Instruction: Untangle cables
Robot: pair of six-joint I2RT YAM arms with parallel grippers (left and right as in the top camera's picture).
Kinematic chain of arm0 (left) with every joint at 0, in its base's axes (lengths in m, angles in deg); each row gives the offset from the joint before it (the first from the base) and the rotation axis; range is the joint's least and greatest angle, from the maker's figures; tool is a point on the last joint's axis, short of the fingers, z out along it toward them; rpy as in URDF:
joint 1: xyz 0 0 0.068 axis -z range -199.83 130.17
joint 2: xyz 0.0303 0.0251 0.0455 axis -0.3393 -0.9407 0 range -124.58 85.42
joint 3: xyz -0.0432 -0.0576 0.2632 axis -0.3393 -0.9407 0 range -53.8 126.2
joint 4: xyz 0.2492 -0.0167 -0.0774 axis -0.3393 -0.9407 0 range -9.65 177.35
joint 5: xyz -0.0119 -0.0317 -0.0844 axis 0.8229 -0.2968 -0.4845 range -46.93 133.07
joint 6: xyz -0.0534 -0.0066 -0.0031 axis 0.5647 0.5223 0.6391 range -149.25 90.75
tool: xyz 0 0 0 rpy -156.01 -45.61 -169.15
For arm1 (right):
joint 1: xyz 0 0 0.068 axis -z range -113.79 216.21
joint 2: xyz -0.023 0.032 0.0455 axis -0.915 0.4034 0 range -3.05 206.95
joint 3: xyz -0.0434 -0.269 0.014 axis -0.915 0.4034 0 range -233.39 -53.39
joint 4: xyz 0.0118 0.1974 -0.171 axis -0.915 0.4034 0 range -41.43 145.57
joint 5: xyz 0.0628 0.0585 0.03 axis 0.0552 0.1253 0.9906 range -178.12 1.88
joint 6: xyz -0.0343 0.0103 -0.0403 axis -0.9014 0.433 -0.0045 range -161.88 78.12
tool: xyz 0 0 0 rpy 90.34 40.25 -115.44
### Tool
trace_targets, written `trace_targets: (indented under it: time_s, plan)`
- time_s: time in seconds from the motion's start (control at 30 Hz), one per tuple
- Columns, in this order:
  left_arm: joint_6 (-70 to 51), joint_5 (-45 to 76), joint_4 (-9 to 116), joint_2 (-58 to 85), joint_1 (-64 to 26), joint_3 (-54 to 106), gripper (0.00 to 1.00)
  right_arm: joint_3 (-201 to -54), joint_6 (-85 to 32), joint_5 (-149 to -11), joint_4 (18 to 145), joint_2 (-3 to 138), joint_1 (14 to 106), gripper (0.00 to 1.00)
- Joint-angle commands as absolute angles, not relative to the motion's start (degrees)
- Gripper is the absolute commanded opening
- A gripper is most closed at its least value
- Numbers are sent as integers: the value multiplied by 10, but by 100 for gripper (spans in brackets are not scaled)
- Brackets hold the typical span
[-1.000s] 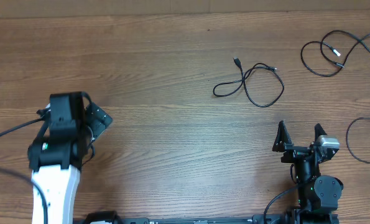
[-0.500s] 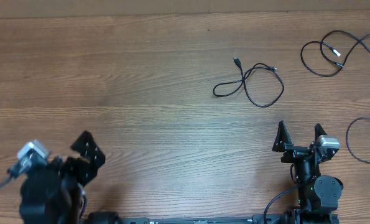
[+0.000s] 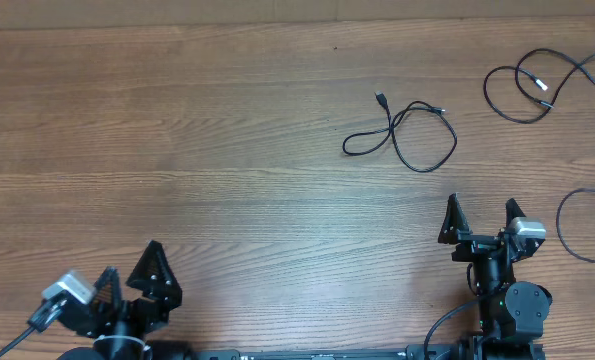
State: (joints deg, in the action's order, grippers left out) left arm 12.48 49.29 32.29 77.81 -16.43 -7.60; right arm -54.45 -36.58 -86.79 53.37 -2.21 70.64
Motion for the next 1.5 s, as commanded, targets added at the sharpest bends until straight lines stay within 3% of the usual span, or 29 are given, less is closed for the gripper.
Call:
trace_targets:
  time_s: [0.0, 0.6, 0.77, 1.1, 1.47]
  plan:
    - [117, 479, 358, 815, -162, -140, 99, -538, -371, -865, 532, -29, 708, 100]
    - [92, 447, 719, 852, -160, -475, 99, -538, -371, -865, 532, -29, 708, 100]
    - [-7, 438, 840, 852, -159, -534, 99, -538, -371, -865, 532, -29, 708, 100]
    - [-217, 443, 828, 852, -156, -535, 99, -538, -371, -865, 532, -29, 708, 100]
    - [-231, 450, 830, 852, -156, -535, 99, -538, -371, -865, 532, -29, 708, 100]
